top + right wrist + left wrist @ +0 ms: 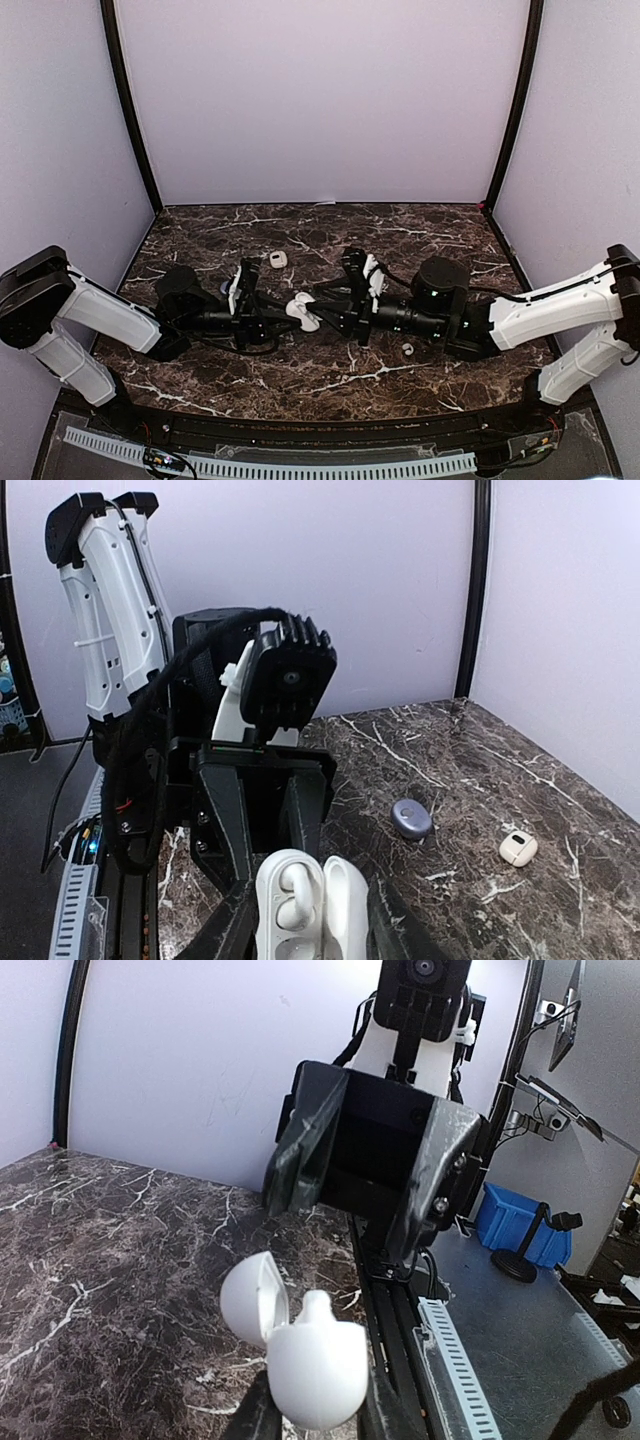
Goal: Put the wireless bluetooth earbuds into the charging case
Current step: Insert the left earbud into the left side groove of the charging case, then pick up the right earbud from the center of the board.
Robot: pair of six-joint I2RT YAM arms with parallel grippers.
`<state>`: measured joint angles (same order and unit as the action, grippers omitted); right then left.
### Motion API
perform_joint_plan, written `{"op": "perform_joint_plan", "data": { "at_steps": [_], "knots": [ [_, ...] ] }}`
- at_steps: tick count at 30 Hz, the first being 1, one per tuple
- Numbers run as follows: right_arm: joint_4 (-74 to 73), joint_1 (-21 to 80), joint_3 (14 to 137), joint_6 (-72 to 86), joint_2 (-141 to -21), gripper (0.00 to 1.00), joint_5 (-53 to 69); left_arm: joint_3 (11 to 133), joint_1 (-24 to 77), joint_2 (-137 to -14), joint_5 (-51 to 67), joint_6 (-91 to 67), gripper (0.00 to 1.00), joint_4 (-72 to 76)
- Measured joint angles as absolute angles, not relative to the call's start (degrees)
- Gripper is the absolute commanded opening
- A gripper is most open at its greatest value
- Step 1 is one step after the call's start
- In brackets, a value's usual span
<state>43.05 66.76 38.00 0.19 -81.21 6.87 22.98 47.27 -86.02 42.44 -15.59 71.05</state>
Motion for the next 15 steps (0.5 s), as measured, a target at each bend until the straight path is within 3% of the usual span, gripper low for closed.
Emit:
{"op": "perform_joint_plan", "data": {
  "at_steps": [10, 15],
  "knots": [
    [38.04, 66.24, 37.17, 0.82, -74.13, 0.35, 3.92, 22.74, 47.27, -86.02, 42.41, -15.51, 0.15, 71.11],
    [28.8, 64.69, 37.19, 2.9, -72.47, 0.31, 1.32, 22.39, 47.27, -85.89, 41.82, -14.83, 0.15, 70.98]
  ]
}}
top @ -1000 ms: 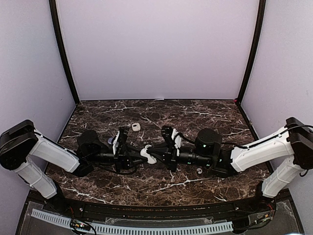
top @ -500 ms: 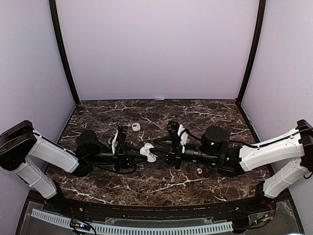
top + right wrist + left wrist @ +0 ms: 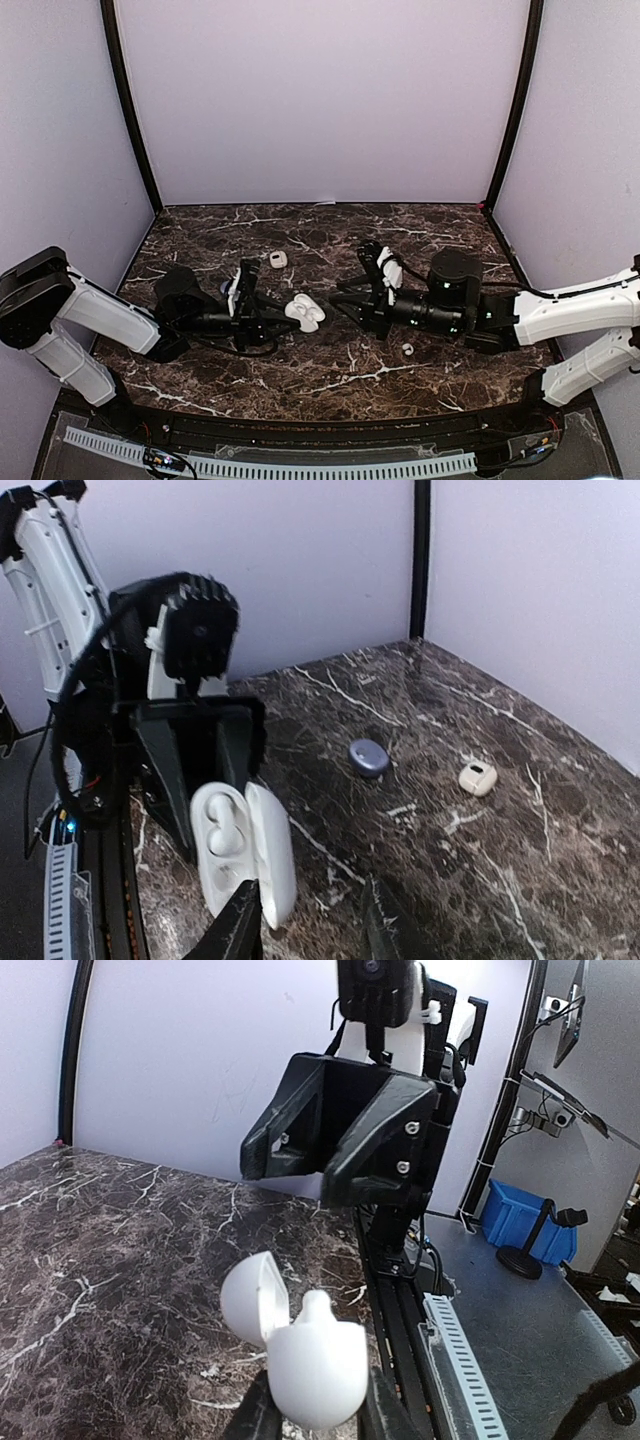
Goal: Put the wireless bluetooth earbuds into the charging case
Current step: Pick up the right earbud from the center of the board.
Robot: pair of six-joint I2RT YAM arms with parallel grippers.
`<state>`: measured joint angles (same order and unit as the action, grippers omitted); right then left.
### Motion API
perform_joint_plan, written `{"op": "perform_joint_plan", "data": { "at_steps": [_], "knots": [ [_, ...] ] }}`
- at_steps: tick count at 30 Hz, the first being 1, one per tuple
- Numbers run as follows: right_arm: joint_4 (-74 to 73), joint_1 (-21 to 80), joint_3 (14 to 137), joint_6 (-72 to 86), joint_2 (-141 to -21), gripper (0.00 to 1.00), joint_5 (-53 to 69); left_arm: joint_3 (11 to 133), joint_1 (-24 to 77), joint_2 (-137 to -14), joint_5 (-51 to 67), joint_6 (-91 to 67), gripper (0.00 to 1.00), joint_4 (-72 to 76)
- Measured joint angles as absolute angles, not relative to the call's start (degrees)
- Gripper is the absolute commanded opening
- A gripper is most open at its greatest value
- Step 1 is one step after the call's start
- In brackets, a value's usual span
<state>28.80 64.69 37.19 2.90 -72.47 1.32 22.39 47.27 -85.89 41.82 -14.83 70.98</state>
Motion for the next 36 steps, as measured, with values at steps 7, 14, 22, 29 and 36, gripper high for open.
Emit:
{"op": "perform_joint_plan", "data": {
  "at_steps": [7, 14, 22, 29, 36],
  "knots": [
    [8.95, 59.53, 36.99, 12.64, -65.98, 0.28, -2.85, 21.28, 47.27, -84.18, 39.53, -12.8, 0.15, 68.66],
    [-5.32, 56.16, 33.28, 25.39, -61.32, 0.26, -4.97, 20.29, 47.24, -84.05, 39.18, -12.29, 0.15, 68.49],
    [-11.44, 44.73, 27.9, 32.38, -61.3, 0.24, 0.08, 20.12, 47.07, -84.05, 39.44, -12.1, 0.15, 68.58],
    [-11.73, 38.41, 27.05, 33.43, -63.75, 0.23, 6.2, 19.03, 46.98, -84.05, 39.44, -12.16, 0.15, 69.01],
    [-12.36, 35.53, 27.07, 33.08, -66.72, 0.18, 8.82, 18.48, 46.76, -84.05, 39.44, -12.16, 0.15, 69.47]
  ]
}}
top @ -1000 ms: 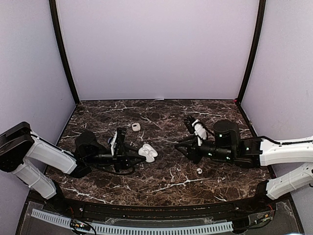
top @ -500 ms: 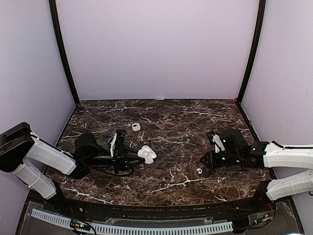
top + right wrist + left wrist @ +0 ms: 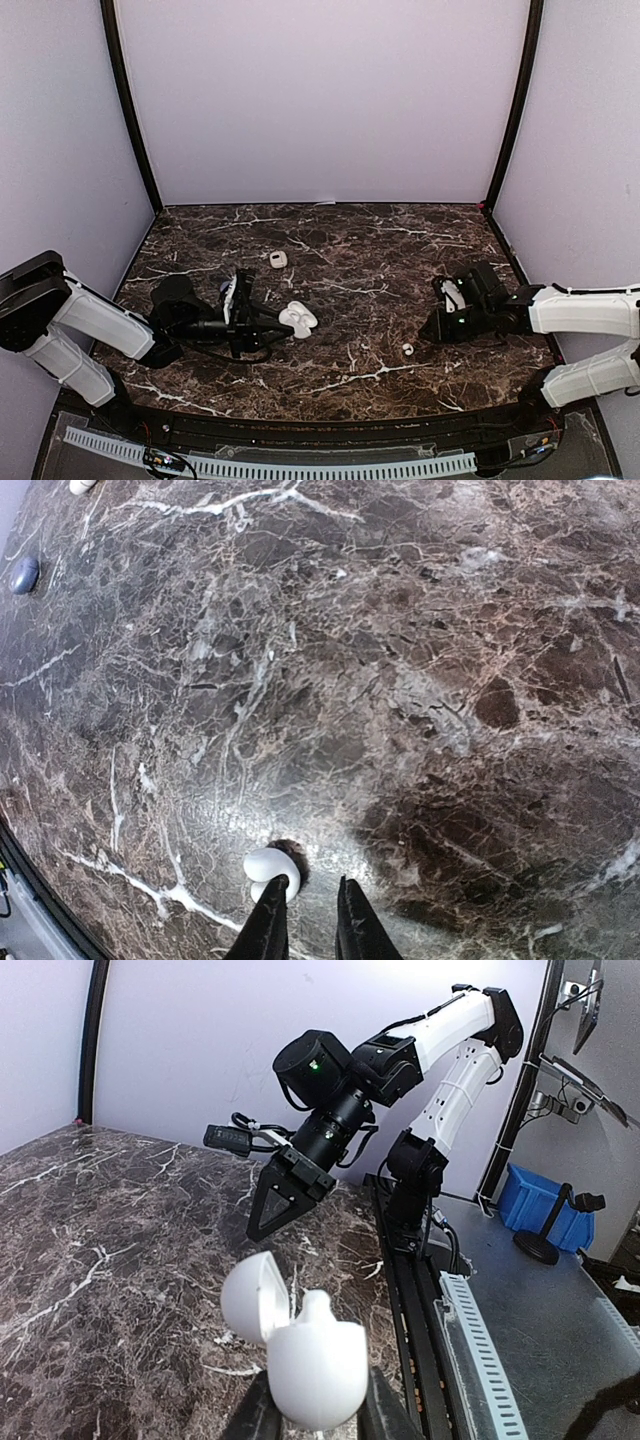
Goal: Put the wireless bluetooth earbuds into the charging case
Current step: Pick up the right earbud from the center of the board.
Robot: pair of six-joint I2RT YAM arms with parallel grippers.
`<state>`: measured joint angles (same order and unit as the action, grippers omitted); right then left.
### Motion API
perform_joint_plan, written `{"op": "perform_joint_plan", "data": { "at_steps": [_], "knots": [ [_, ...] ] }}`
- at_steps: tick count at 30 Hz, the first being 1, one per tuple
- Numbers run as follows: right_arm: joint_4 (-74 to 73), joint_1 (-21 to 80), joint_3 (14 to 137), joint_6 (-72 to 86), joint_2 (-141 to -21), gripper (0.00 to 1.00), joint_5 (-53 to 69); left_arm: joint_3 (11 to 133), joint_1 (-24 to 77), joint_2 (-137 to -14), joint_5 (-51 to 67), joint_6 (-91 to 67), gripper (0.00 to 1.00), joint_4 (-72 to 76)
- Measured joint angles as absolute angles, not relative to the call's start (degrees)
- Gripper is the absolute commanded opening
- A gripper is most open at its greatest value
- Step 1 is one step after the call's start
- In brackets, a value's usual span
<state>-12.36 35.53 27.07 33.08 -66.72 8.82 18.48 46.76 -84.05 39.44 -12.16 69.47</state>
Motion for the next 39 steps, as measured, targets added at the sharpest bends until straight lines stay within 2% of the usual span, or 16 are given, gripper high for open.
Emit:
{"op": "perform_joint_plan", "data": {
  "at_steps": [16, 39],
  "knots": [
    [-13.69, 35.07, 27.16, 31.9, -69.69, 0.15, 9.41, 18.55, 46.61, -85.54, 40.34, -12.49, 0.15, 70.32],
    [-9.43, 35.03, 27.16, 30.48, -75.72, 0.15, 17.1, 18.57, 46.61, -85.62, 40.91, -13.19, 0.15, 70.7]
  ]
}}
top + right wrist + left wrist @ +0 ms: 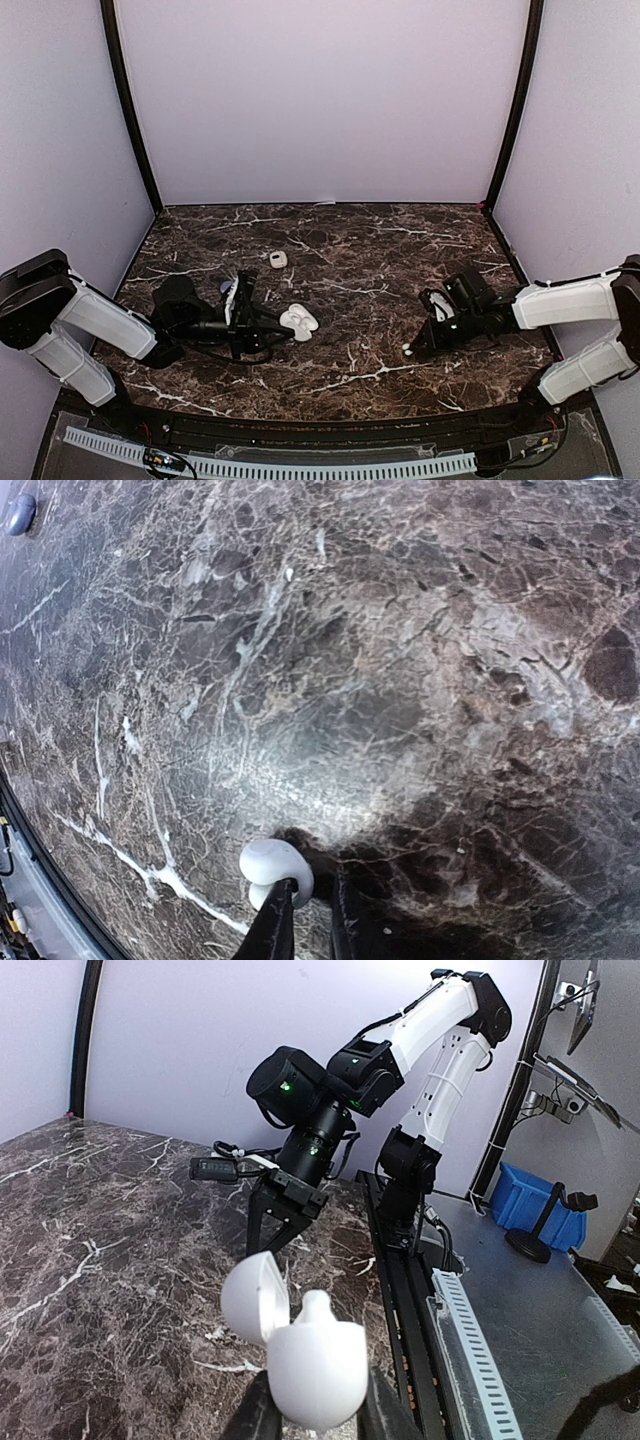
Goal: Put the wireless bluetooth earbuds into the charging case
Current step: Pick up the right earbud from the center of the board.
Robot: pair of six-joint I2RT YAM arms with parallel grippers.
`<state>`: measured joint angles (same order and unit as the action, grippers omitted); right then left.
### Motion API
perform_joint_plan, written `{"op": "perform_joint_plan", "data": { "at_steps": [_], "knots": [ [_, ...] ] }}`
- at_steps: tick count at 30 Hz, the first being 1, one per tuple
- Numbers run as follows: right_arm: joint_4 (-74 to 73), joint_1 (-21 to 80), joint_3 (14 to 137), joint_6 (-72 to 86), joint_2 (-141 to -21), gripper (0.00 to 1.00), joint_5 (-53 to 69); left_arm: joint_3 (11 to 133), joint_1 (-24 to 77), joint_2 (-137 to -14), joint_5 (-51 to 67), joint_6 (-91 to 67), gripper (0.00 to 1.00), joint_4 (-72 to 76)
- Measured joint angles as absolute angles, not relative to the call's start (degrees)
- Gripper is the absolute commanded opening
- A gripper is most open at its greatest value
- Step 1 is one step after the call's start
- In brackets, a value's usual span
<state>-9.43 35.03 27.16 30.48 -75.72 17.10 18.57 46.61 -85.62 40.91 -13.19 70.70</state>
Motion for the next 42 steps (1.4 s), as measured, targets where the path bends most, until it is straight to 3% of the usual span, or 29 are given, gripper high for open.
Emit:
{"op": "perform_joint_plan", "data": {
  "at_steps": [13, 24, 42],
  "knots": [
    [-6.44, 35.22, 27.24, 30.7, -77.54, 0.18, 19.79, 18.57, 46.61, -85.58, 40.93, -13.21, 0.15, 70.65],
    [-4.75, 35.86, 27.9, 30.85, -78.52, 0.0, 21.78, 18.57, 46.59, -85.34, 40.91, -13.19, 0.15, 70.59],
    [-1.78, 37.85, 27.97, 27.22, -67.4, 0.0, 23.4, 18.57, 45.17, -85.23, 42.59, -15.29, 0.15, 70.87]
  ]
}}
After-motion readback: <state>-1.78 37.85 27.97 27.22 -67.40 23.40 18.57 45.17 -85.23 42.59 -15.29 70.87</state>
